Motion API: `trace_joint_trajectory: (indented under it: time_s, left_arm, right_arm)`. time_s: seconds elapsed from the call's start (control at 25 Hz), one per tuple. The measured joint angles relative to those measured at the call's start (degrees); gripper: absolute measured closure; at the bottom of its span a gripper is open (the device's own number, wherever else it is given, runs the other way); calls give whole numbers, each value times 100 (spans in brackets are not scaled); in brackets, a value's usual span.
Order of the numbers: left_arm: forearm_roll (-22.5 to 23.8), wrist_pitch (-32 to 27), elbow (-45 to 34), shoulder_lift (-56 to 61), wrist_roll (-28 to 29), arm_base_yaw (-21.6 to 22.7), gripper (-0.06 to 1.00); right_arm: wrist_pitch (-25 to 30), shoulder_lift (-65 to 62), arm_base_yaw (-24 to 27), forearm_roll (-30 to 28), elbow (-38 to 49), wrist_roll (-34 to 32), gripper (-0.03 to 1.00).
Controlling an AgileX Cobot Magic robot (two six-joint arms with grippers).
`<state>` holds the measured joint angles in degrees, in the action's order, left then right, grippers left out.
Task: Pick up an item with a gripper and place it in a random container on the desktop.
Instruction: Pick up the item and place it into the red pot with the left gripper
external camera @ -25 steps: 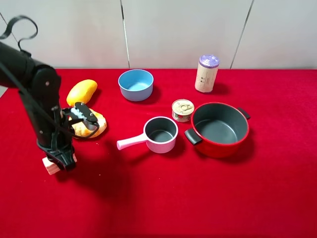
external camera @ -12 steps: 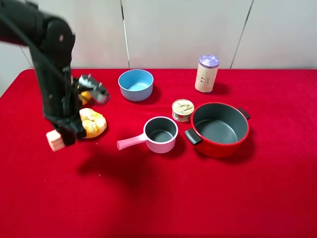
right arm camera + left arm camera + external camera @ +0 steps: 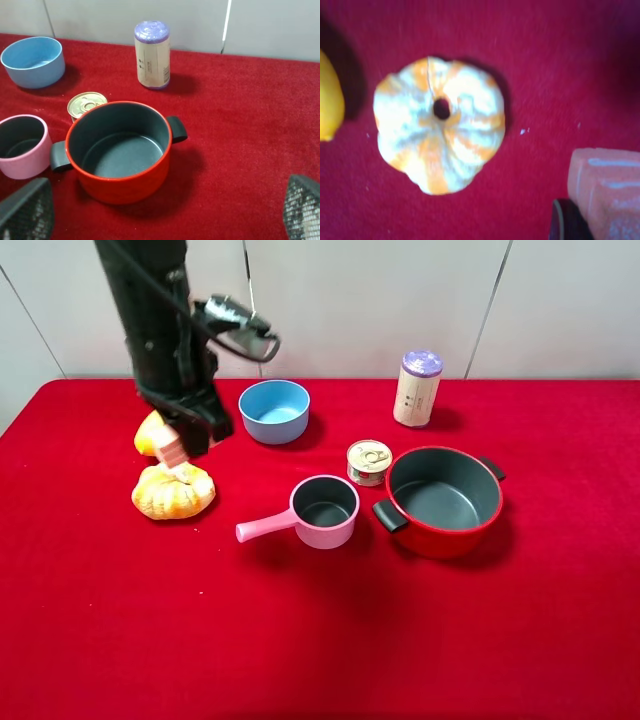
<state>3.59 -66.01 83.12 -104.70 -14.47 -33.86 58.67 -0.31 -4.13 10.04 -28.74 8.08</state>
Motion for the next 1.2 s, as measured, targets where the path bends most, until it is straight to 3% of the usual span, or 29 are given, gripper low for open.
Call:
trace_joint_trajectory:
  time_s: [0.52,1.2]
  left_arm:
    - [-23,-120,2231,-1226,-27,-763,69]
    - [-257,-125,3849,-2472,-792,-1477,69]
  right_arm:
    - [0,0,0,0,0,0,27]
    - [0,0,0,0,0,0,27]
